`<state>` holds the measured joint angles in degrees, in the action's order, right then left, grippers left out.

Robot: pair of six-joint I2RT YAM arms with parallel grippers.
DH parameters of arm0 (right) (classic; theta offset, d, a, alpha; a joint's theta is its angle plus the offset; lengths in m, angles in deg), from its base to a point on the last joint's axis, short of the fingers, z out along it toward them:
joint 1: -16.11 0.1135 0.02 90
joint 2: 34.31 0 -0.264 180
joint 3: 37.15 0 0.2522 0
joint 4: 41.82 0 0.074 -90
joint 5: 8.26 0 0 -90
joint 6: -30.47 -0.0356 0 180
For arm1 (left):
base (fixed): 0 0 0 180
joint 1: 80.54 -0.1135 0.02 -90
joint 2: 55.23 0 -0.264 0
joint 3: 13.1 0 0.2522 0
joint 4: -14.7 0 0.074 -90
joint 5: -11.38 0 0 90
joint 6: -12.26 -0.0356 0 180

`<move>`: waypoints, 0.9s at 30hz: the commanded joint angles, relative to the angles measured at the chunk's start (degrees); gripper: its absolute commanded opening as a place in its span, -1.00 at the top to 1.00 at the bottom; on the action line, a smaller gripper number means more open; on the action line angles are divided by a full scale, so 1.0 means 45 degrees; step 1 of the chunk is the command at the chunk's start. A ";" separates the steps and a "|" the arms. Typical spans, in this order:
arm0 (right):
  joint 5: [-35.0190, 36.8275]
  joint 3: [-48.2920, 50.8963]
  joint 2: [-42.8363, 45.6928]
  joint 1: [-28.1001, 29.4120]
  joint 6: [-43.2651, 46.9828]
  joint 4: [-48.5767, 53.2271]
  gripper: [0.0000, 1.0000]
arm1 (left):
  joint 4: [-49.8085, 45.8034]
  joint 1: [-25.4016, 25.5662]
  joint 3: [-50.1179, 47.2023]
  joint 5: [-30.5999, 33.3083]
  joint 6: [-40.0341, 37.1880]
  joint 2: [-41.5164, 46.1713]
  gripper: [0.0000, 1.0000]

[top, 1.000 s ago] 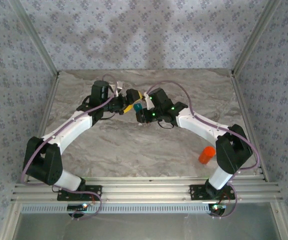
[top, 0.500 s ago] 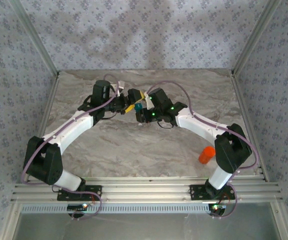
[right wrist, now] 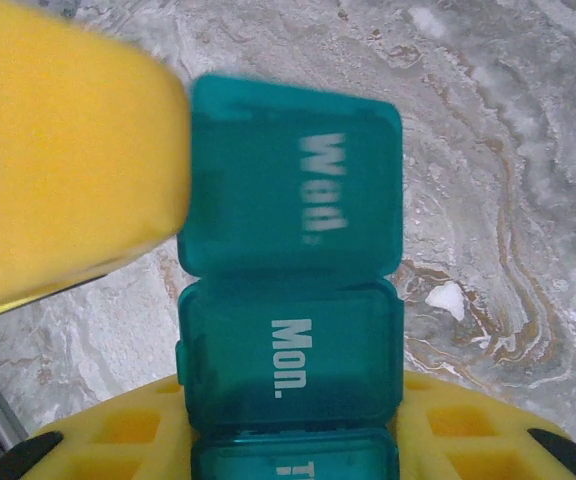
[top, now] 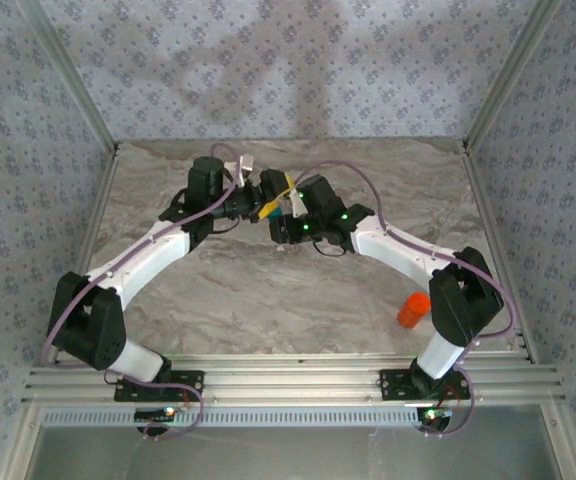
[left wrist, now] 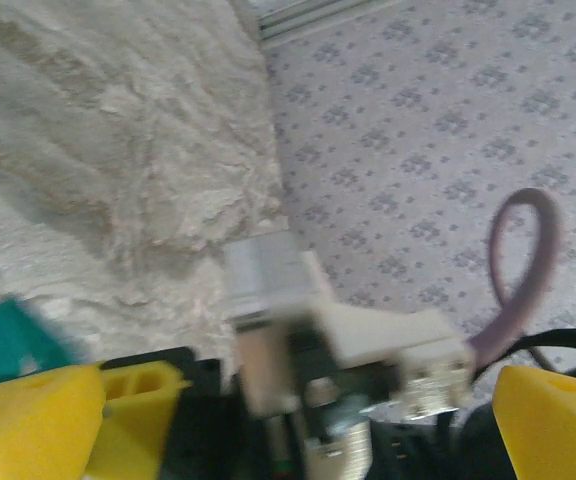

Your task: Sort the pills into containers

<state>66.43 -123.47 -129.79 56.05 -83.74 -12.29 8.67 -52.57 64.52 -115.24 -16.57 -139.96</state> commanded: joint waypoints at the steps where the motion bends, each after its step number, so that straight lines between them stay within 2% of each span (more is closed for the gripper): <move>1: -0.0231 0.0177 0.0047 0.0027 0.0014 -0.0205 0.31 | 0.0429 0.0029 0.0554 0.0460 -0.0007 0.0370 -0.99; 4: -0.0177 0.0539 0.0243 -0.0028 0.0042 -0.0223 0.31 | -0.1183 -0.0370 0.0398 0.1795 -0.0876 0.1048 -0.98; 7: -0.0100 0.0830 0.0395 -0.0095 0.0262 -0.0026 0.31 | -0.1892 -0.1269 -0.0361 0.2589 -0.0841 0.1724 -0.99; 14: 0.0258 0.1708 0.0093 -0.0150 0.1360 0.0981 0.29 | -0.3228 -0.3284 -0.1954 0.2904 -0.1443 0.2917 -0.99; 19: 0.0985 0.1691 -0.0553 0.0007 0.2383 0.1799 0.30 | -0.4082 -0.3811 -0.2534 0.2850 -0.2091 0.3118 -0.99; 27: 0.2149 0.1180 -0.1799 0.0350 0.3616 0.2571 0.28 | -0.4233 -0.3831 -0.3074 0.2762 -0.2338 0.2980 -0.99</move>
<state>73.05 -116.08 -136.33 56.86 -71.12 -3.99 -9.56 -69.62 51.36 -102.37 -25.29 -127.31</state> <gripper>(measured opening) 0.400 0.992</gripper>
